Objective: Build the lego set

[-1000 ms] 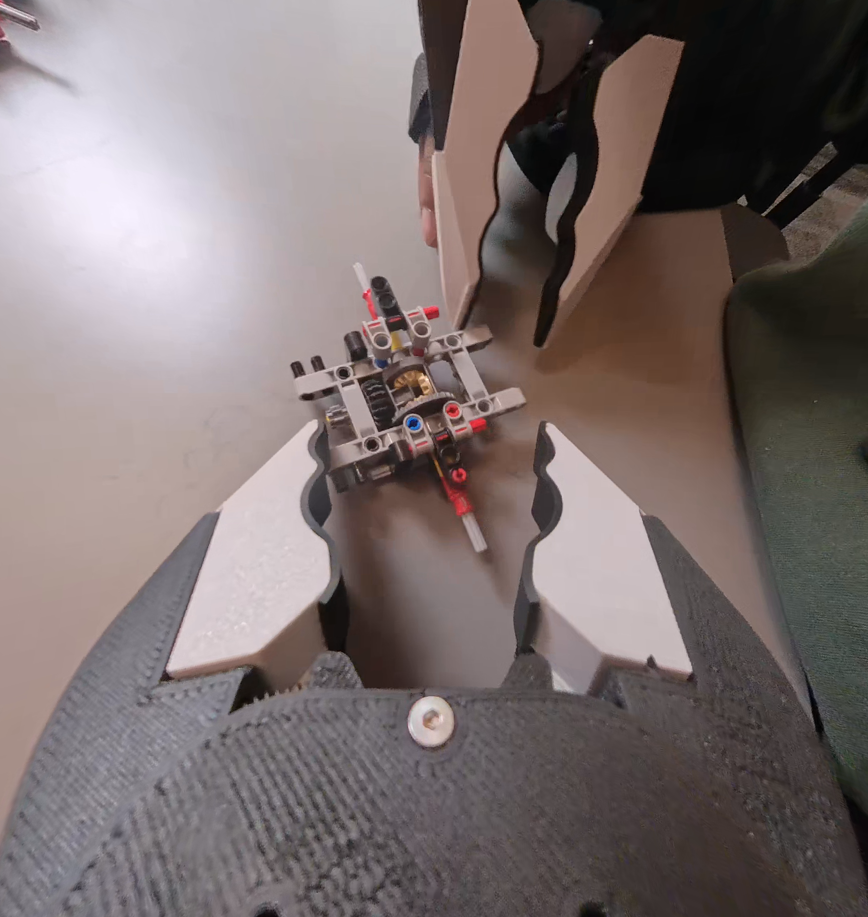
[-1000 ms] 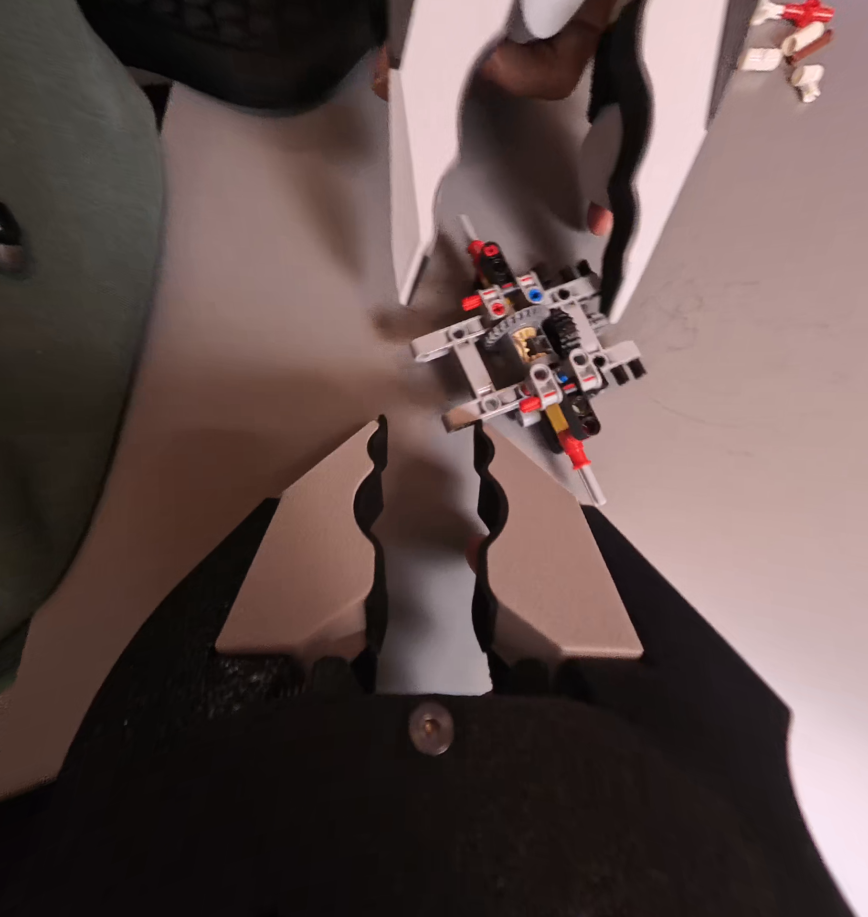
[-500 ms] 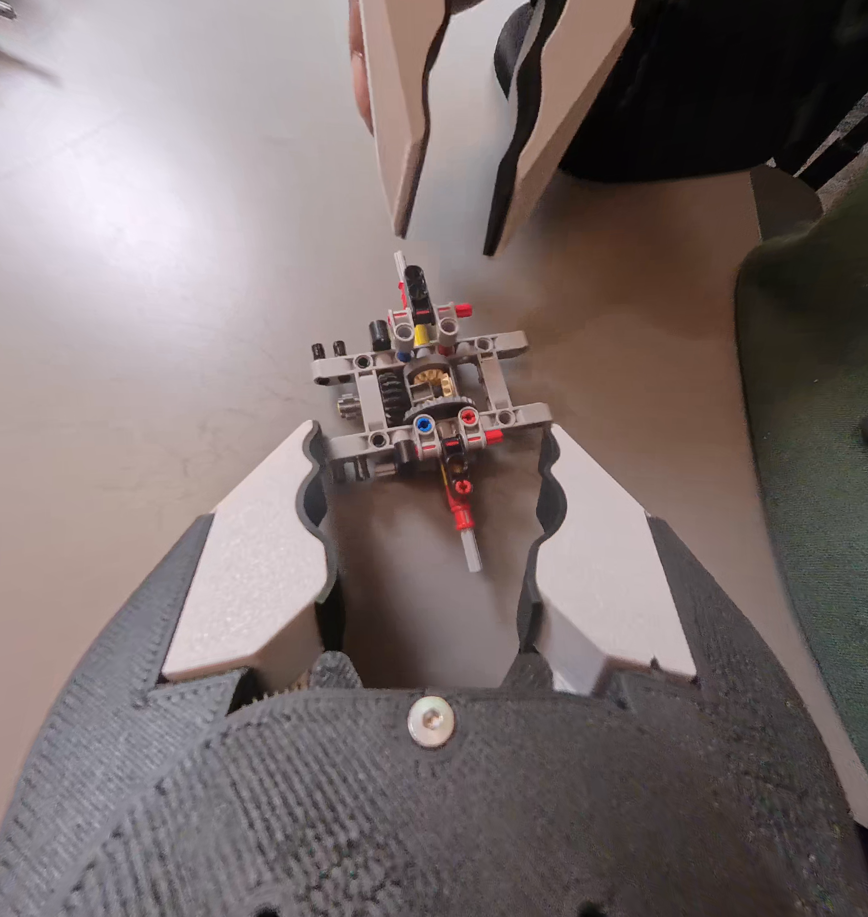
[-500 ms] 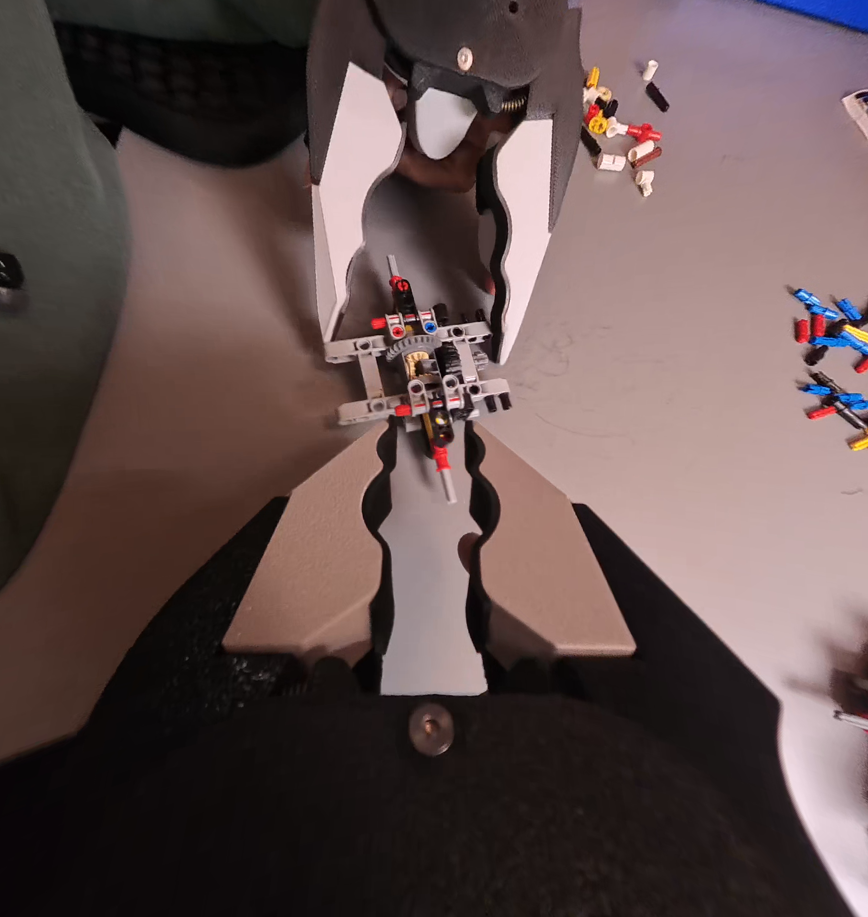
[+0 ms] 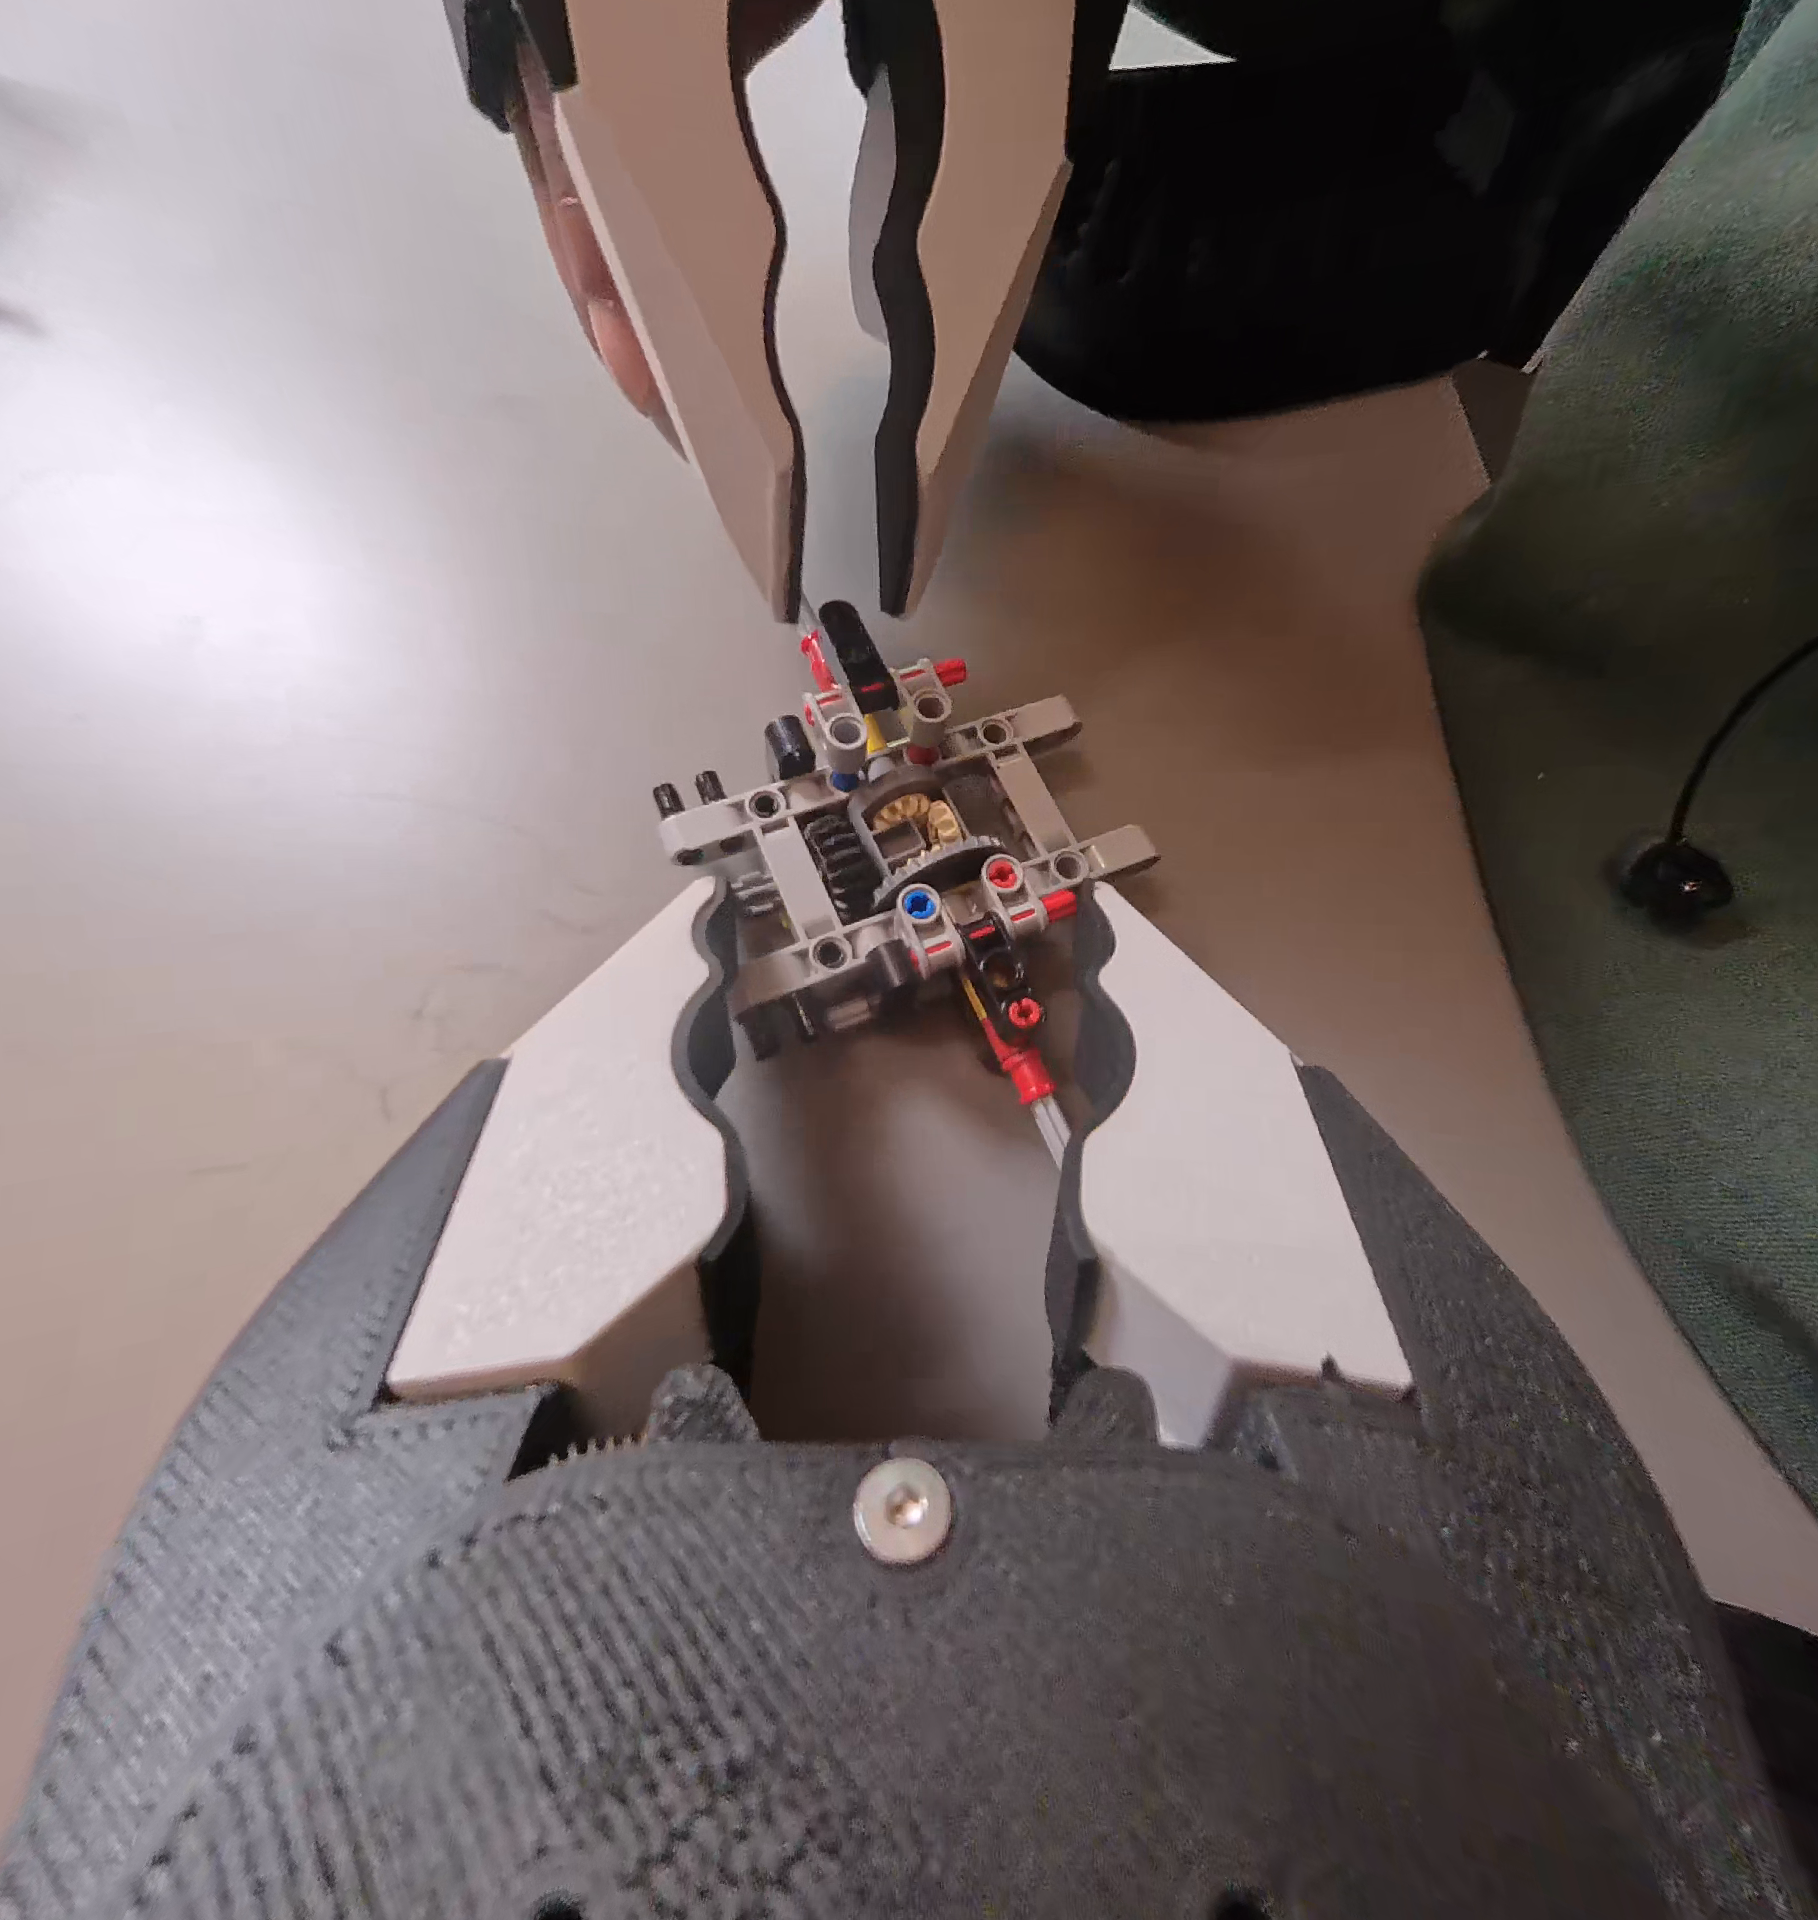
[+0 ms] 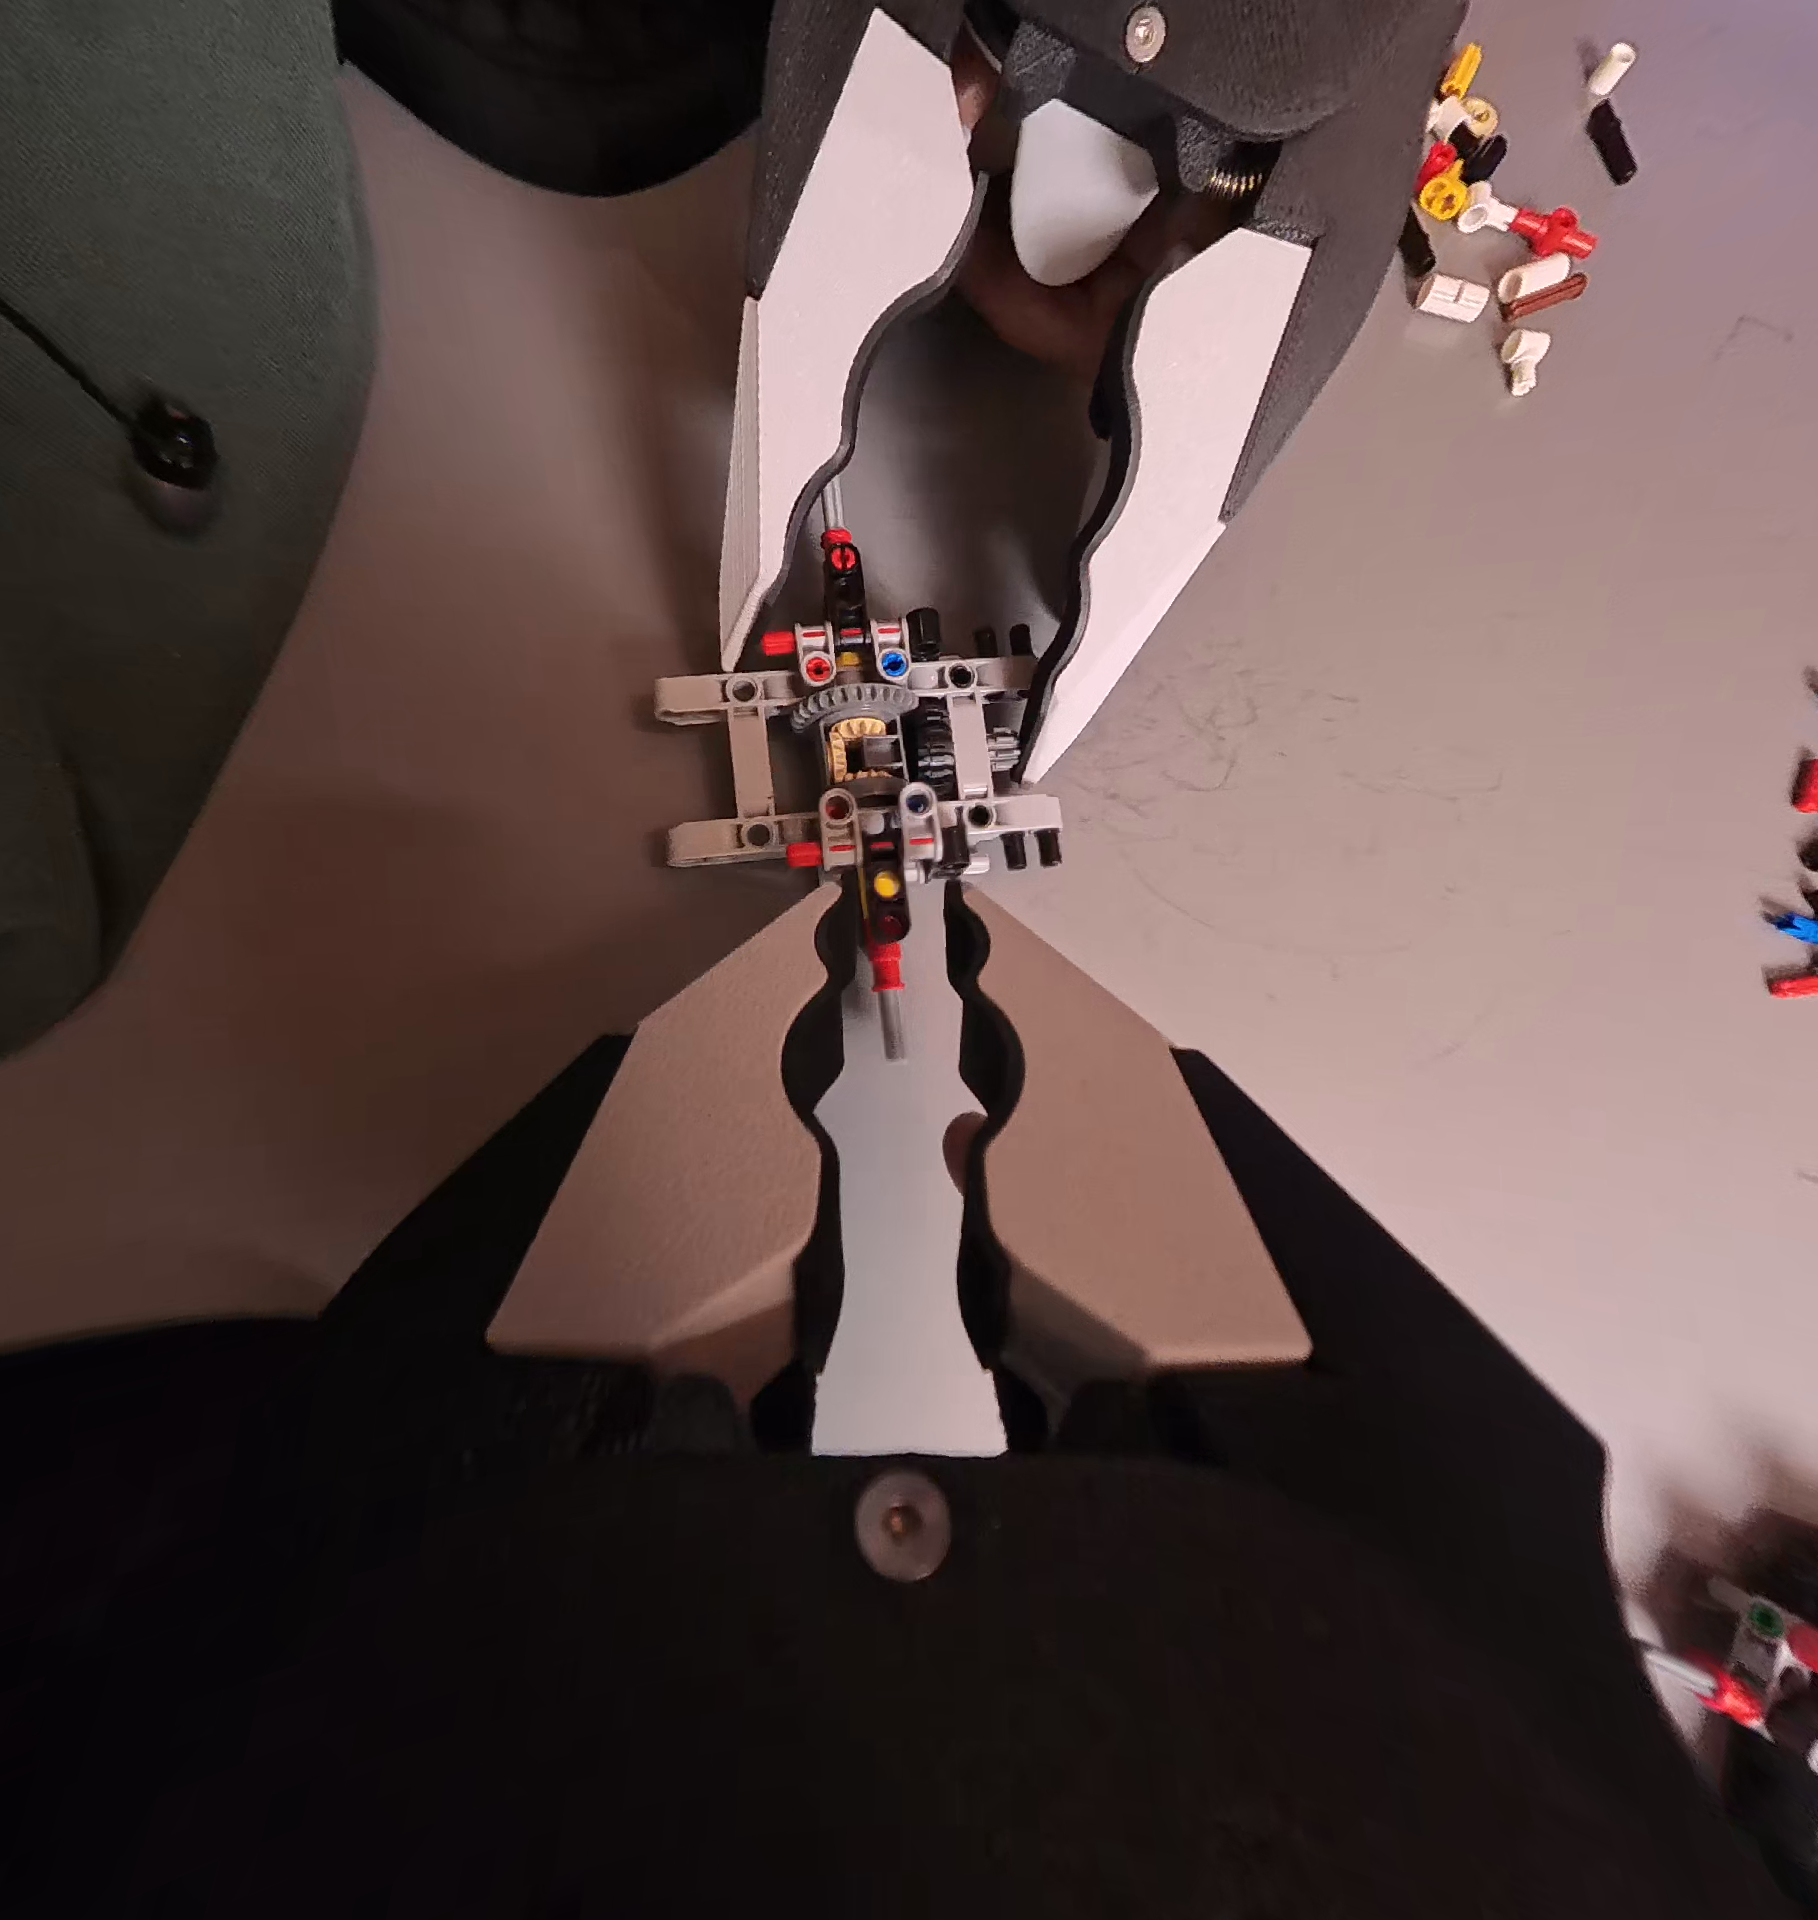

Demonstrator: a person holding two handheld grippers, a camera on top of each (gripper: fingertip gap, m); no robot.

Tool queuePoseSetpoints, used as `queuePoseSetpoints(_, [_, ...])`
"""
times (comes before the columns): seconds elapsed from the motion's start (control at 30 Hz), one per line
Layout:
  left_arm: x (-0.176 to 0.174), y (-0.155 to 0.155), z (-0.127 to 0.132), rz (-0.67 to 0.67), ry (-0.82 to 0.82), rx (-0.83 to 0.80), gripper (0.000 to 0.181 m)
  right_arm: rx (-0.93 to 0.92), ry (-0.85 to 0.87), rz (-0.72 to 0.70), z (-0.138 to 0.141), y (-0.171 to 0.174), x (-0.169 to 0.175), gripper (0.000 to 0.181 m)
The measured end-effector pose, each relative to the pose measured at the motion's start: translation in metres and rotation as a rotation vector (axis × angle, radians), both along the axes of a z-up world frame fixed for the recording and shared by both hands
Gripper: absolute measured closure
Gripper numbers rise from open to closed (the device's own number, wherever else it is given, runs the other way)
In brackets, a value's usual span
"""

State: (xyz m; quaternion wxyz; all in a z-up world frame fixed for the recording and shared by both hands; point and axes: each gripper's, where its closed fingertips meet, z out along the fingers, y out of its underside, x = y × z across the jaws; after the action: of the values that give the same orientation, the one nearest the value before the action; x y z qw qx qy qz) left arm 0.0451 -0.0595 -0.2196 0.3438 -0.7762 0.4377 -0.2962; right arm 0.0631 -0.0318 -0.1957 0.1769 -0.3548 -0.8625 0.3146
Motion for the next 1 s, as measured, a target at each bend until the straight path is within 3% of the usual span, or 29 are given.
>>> queuePoseSetpoints(0.33, [0.006,-0.005,0.000,-0.067,-0.005,-0.006,0.118,0.025,-0.086,0.066,-0.005,-0.012,0.003,0.172])
queuePoseSetpoints(0.63, [0.022,-0.013,0.000,-0.148,0.008,0.001,0.118,0.087,-0.141,-0.002,-0.008,-0.023,0.023,0.175])
queuePoseSetpoints(0.87, [0.011,-0.008,0.019,-0.022,-0.012,0.018,0.103,0.103,-0.214,-0.092,-0.009,-0.023,0.022,0.176])
queuePoseSetpoints(1.0, [0.016,-0.014,0.003,-0.003,0.073,0.018,0.088,0.120,-0.251,-0.110,-0.010,-0.024,0.021,0.176])
